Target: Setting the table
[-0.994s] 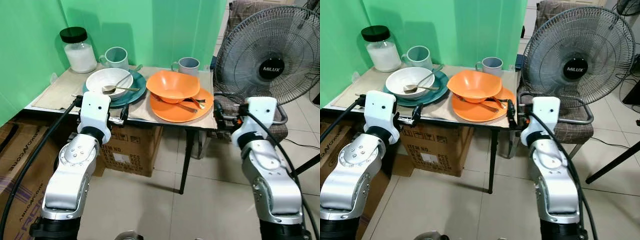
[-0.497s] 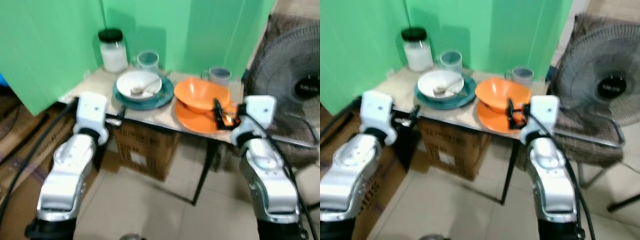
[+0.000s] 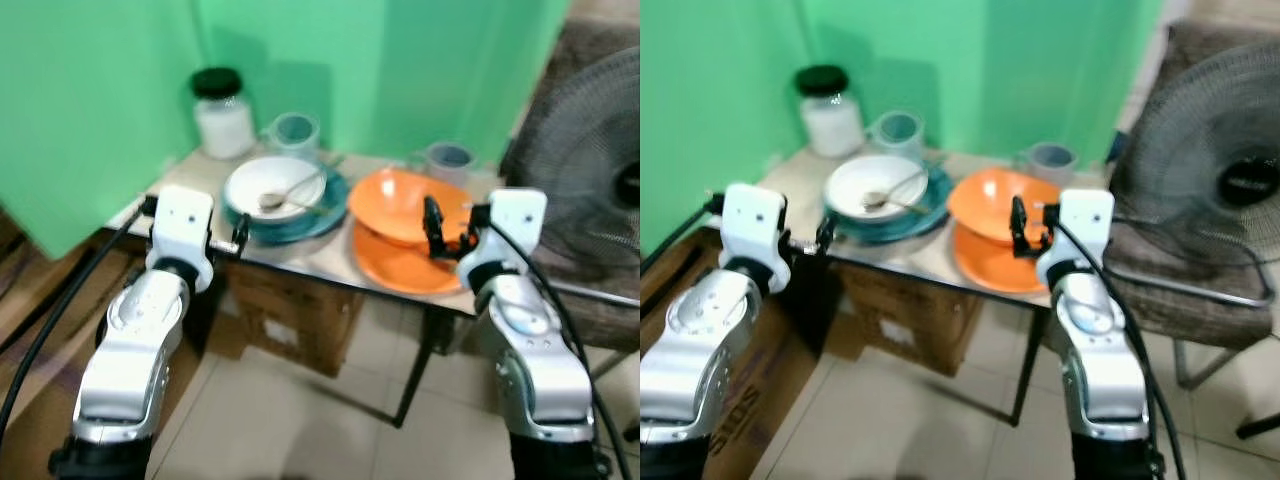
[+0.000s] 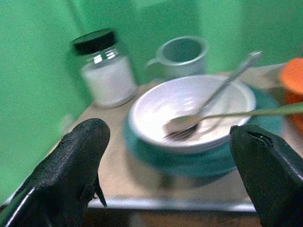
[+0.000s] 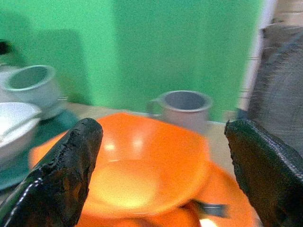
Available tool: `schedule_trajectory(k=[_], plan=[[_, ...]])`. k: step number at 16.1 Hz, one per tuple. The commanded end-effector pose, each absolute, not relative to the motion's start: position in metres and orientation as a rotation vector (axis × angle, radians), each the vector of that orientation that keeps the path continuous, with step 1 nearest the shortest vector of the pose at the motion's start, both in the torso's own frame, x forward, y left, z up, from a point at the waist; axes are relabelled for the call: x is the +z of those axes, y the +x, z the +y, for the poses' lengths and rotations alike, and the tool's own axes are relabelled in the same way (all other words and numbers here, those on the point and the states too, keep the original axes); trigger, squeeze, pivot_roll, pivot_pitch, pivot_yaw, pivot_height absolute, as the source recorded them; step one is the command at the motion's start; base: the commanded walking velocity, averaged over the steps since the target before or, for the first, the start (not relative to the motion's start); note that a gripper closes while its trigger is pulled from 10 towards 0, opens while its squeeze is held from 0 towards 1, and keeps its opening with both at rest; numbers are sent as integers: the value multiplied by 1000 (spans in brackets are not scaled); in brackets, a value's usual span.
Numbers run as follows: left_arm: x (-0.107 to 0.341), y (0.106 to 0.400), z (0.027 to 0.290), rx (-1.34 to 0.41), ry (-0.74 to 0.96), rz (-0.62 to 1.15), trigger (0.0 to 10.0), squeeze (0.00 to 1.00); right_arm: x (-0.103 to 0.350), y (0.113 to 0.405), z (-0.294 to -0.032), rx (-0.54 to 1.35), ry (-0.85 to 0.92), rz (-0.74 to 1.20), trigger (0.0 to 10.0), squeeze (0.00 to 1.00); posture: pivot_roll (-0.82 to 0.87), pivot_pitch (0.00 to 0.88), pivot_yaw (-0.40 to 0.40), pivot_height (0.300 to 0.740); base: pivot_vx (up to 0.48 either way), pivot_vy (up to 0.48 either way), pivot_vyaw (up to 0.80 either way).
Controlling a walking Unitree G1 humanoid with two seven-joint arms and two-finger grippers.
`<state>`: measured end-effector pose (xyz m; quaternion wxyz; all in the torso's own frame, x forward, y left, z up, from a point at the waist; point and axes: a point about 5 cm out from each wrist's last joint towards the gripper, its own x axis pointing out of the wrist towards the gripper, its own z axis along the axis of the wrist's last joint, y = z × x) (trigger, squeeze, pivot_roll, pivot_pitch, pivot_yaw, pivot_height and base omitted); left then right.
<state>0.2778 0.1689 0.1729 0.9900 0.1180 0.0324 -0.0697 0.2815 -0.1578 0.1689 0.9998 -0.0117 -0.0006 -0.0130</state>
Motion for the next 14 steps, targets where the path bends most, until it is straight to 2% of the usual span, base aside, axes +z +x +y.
schedule_trajectory(k=[1,9,10,11,14], plan=[[173,278,162,-162,241,63,10000,1000,168,280,-166,-48,-23,9,10000,1000,73,0,30,740,315,0,0],[174,279,162,-159,238,57,10000,1000,174,289,-172,-29,-20,4,10000,980,77,0,23,740,312,0,0],[174,279,160,-177,233,48,10000,1000,175,291,-173,-18,-24,11,10000,412,73,0,25,740,0,0,0],[175,278,158,-198,227,47,10000,1000,176,294,-175,-11,-19,23,10000,0,71,0,26,740,0,0,0],[177,277,139,-386,242,41,10000,1000,173,302,-190,21,63,159,10000,0,53,0,35,740,0,0,0]])
